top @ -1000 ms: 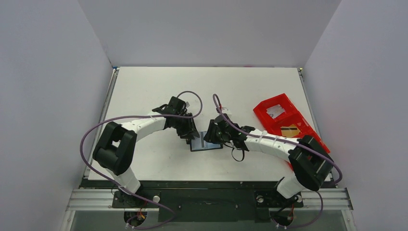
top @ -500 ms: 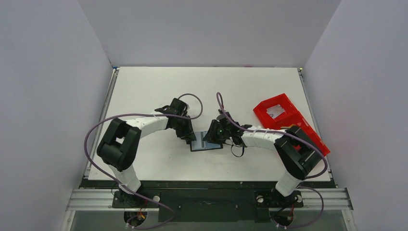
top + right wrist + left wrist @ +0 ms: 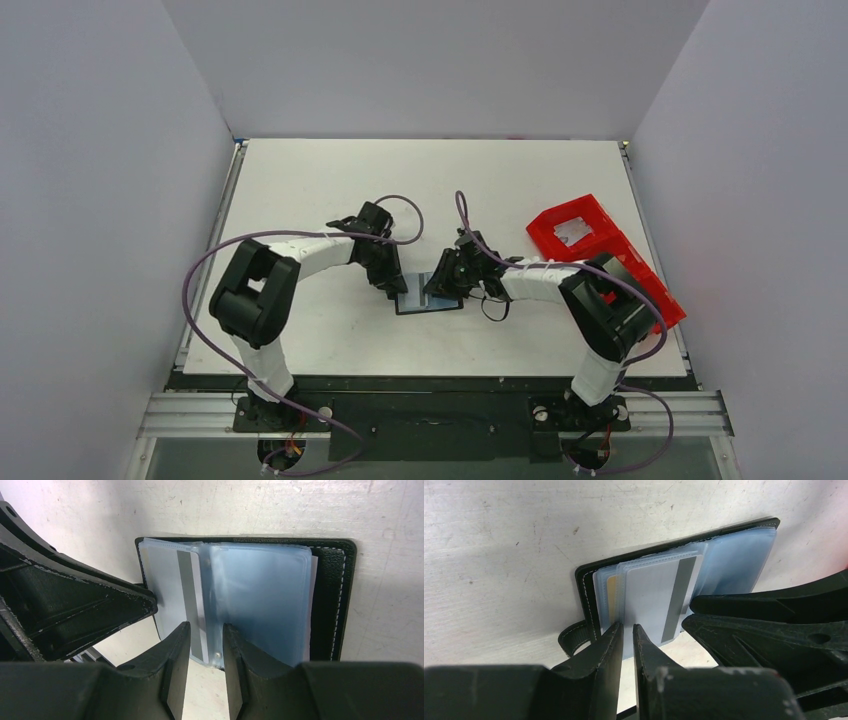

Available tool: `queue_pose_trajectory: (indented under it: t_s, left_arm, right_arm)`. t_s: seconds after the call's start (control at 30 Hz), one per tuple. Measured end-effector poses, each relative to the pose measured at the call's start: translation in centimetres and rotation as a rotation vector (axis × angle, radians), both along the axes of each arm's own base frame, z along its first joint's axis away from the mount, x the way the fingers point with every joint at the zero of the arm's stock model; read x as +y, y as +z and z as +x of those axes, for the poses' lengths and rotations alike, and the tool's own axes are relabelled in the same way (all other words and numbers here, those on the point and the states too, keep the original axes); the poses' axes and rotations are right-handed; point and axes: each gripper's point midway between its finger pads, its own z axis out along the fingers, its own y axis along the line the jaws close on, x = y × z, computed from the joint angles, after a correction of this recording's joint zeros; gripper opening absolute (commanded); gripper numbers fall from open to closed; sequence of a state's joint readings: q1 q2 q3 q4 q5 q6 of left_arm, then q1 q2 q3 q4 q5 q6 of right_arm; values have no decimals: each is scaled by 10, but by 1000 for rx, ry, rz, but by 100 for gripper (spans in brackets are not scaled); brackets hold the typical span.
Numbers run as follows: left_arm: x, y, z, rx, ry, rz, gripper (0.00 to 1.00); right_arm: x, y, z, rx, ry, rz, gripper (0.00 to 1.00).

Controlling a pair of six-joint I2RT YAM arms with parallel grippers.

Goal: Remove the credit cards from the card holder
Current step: Remove the credit card from the card holder.

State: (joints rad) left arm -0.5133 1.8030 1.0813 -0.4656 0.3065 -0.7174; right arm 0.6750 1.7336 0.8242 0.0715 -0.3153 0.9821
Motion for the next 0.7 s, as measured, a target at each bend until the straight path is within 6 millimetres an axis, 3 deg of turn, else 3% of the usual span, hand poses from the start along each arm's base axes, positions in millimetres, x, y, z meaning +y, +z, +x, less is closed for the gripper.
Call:
queue_pose_trajectory:
  t_s: [0.7]
  left_arm:
    - [-20,-2,1,22,-29,-18,10]
  right_arm:
    - [-8,-2,6,52,-56,146,23]
